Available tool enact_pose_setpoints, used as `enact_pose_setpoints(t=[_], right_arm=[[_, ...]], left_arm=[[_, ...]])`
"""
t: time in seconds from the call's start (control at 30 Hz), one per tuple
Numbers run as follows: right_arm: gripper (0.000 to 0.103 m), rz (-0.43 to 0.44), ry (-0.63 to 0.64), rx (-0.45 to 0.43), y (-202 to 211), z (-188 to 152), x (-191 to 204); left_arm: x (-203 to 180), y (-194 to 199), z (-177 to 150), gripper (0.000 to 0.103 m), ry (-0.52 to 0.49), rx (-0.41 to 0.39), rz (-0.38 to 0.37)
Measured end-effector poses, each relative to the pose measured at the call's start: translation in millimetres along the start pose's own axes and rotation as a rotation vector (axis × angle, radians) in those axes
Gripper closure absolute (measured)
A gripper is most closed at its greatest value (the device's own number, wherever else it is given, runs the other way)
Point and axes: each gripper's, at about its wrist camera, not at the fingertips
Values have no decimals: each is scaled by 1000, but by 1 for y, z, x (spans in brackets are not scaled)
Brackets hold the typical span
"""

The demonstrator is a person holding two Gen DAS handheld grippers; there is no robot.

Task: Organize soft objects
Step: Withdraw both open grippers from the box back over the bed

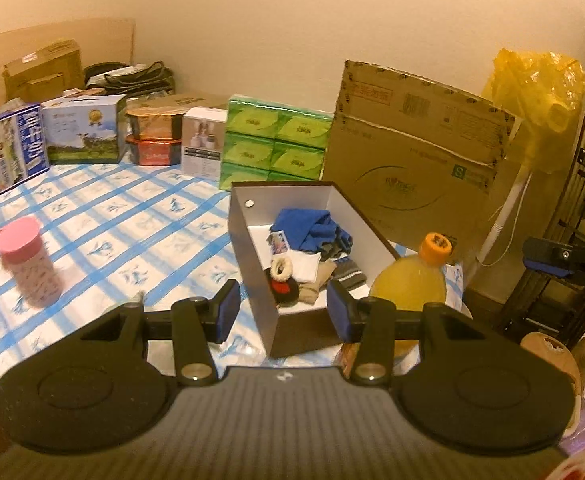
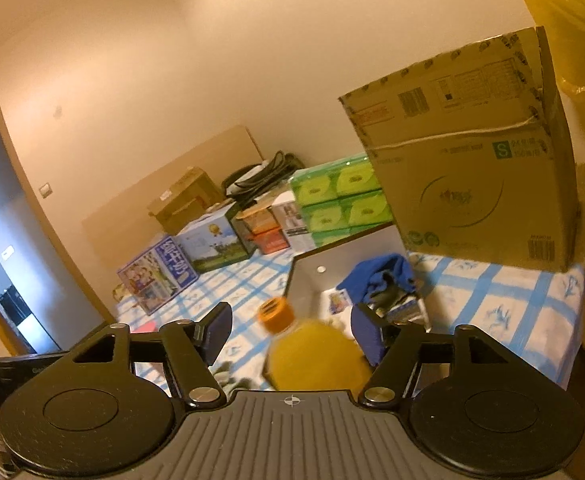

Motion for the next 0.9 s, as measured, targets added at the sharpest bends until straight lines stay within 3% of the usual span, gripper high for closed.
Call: enact_pose_setpoints(t=[0.27, 0.47, 0.73, 0.9], right_arm=[[36, 38, 0, 37, 22, -32, 40], [36, 54, 7, 90, 26, -59, 61], [36, 58, 25, 179, 20, -95, 81], [36, 49, 74, 182, 19, -110, 96]], left_arm=[[17, 52, -17, 59, 15, -19, 58], [36, 84, -31, 59, 40, -38, 149], [63, 105, -48, 59, 62, -32, 225], [72, 110, -54, 59, 60, -19, 258]])
Point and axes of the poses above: each gripper's, at about its wrist camera, not at the fingertips, and y roughly against the way its jaws point, x to its left, z to its top, and after that the axes turned 14 degrees about -x, right-handed
